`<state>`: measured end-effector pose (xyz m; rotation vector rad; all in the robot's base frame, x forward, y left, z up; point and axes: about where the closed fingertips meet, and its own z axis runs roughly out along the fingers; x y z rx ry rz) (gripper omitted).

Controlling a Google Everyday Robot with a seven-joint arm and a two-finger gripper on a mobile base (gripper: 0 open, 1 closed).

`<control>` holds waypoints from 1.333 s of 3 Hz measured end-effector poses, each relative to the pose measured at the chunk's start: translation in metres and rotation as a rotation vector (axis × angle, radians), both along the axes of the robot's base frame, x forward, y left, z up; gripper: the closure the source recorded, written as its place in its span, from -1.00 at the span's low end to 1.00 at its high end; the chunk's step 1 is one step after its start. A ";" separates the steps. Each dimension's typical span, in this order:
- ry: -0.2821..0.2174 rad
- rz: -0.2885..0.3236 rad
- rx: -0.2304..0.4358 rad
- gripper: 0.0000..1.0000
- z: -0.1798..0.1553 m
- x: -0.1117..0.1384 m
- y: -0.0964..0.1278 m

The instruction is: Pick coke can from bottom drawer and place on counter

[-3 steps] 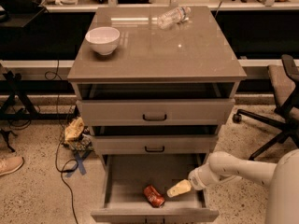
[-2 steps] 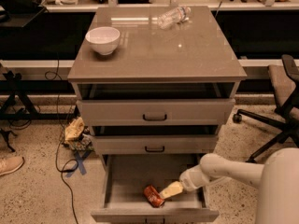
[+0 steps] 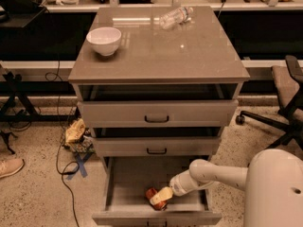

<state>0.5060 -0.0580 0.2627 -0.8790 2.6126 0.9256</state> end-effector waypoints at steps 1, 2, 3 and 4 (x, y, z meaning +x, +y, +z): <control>-0.021 -0.004 0.005 -1.00 -0.011 0.005 0.010; -0.057 -0.015 0.009 -1.00 -0.028 0.019 0.027; -0.091 -0.038 0.007 -1.00 -0.050 0.032 0.038; -0.117 -0.054 -0.028 -1.00 -0.073 0.037 0.047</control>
Offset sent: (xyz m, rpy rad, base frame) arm 0.0418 0.0467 -0.0503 0.0093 -0.1153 -0.0403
